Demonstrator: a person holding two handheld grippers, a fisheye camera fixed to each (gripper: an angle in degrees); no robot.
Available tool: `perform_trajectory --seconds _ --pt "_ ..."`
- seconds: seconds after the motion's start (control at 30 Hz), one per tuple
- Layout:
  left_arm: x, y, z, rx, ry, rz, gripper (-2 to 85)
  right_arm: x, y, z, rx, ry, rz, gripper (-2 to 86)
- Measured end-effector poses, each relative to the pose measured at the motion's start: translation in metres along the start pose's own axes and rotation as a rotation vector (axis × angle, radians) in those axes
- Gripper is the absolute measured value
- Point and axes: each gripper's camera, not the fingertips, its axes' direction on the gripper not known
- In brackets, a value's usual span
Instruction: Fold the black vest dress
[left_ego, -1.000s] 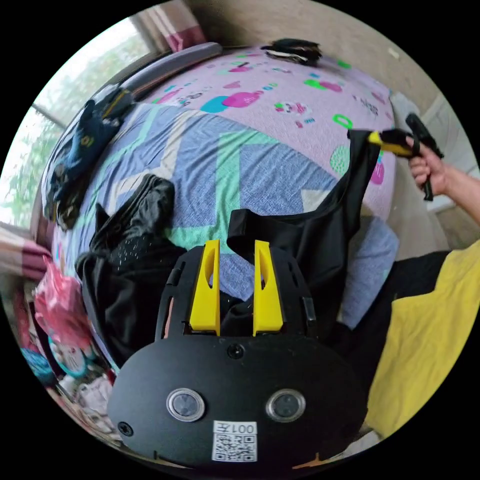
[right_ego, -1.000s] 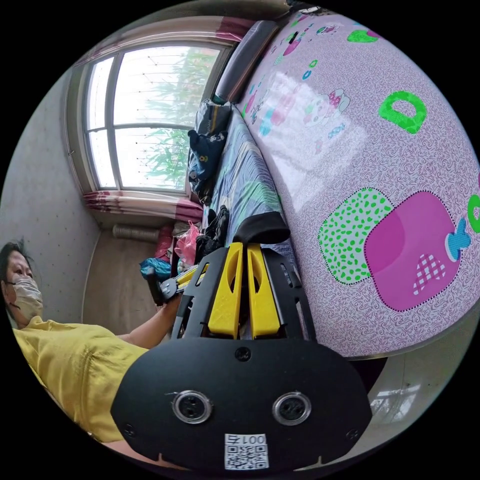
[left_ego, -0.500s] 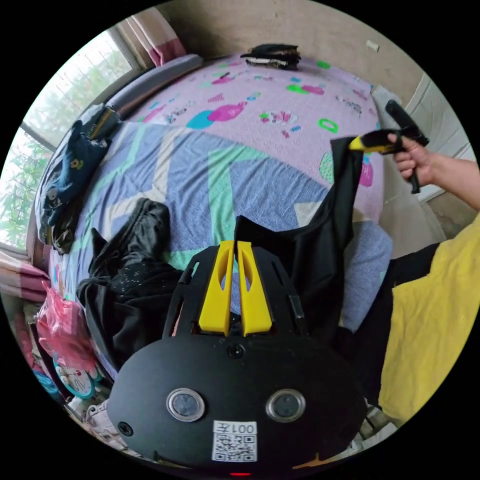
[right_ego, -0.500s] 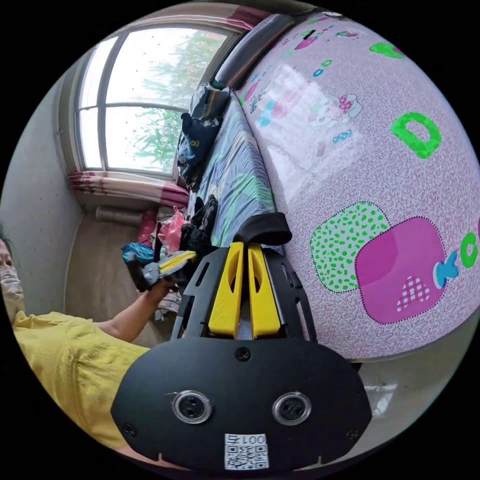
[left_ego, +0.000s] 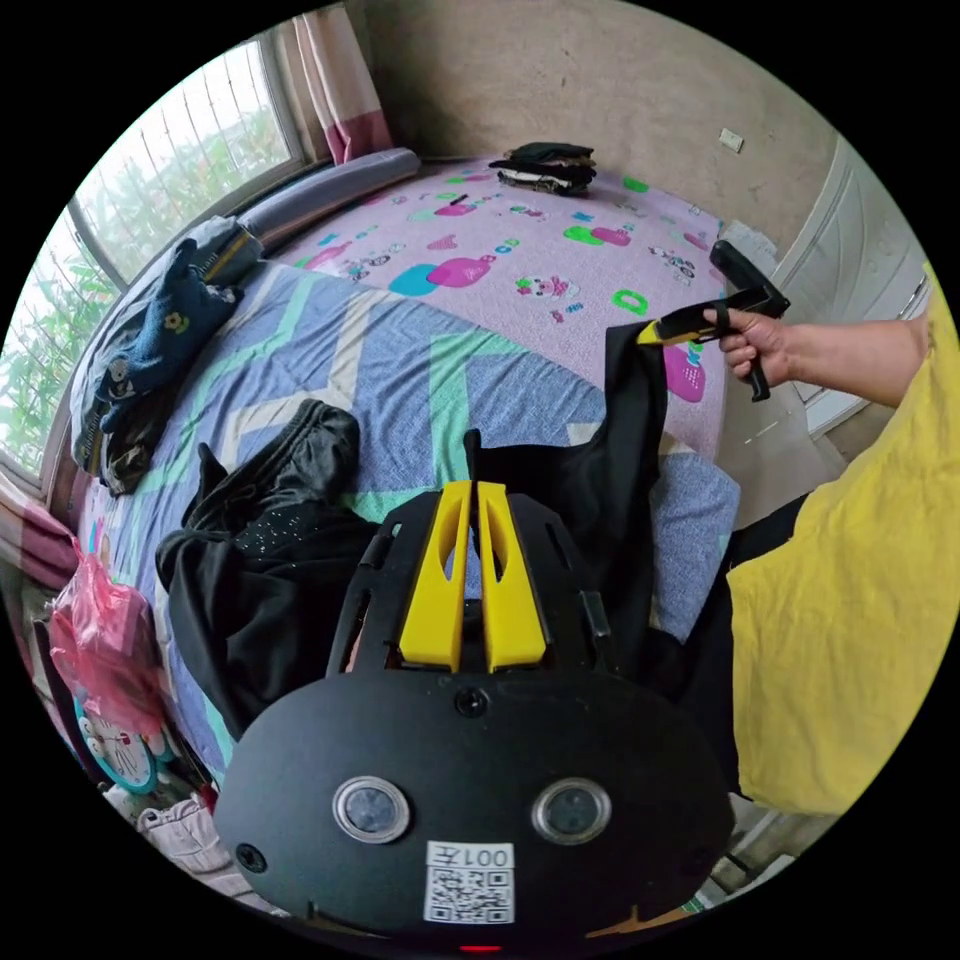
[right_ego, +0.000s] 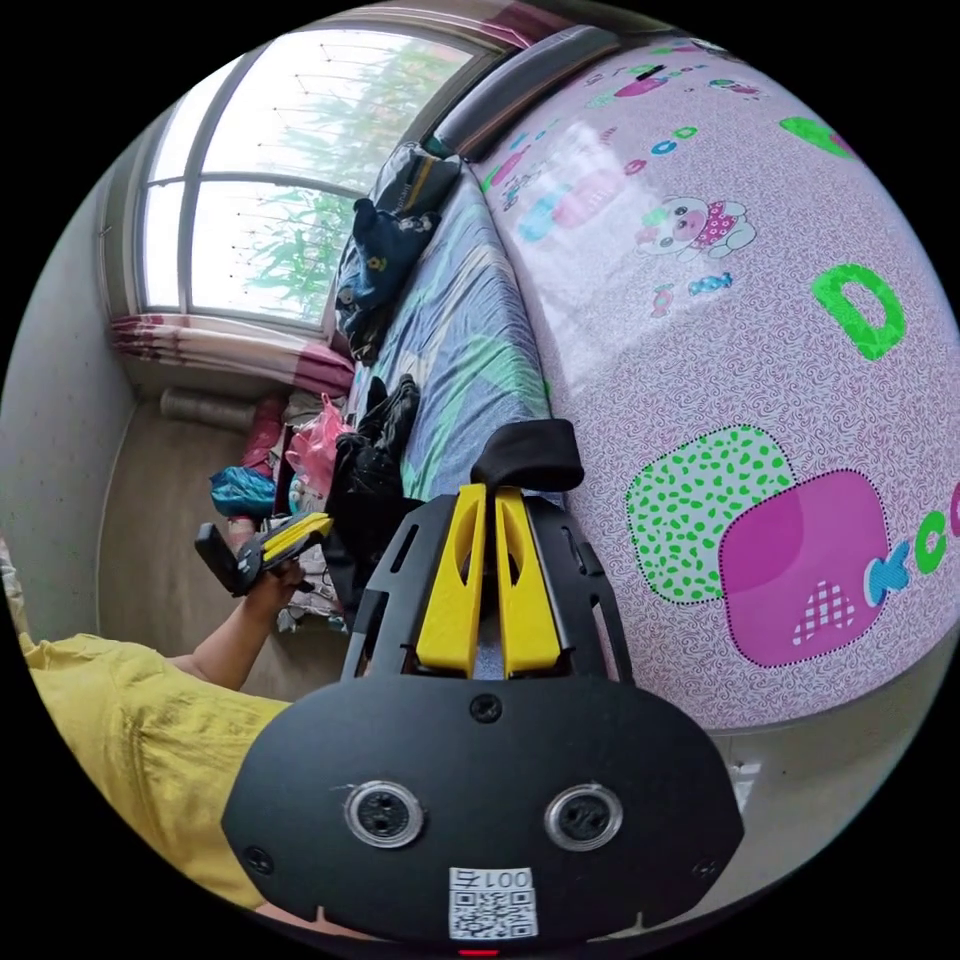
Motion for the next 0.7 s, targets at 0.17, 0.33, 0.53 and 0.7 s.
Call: perform_trajectory --seconds 0.17,0.33,0.53,0.7 --pt "-0.017 0.015 -0.074 0.161 -0.122 -0.039 -1.6 -0.021 0.001 0.001 -0.051 -0.061 -0.146 5.6" --pt "-0.043 0.032 -0.122 0.213 -0.187 -0.075 -1.6 -0.024 0.008 -0.004 -0.115 -0.035 -0.230 4.7" --pt "-0.068 0.060 -0.127 0.225 -0.089 -0.165 -1.6 -0.040 0.010 0.007 -0.109 -0.072 -0.267 2.8" --pt "-0.069 0.072 -0.129 0.245 0.001 -0.139 -1.6 -0.144 0.020 0.053 -0.213 -0.206 -0.642 4.4"
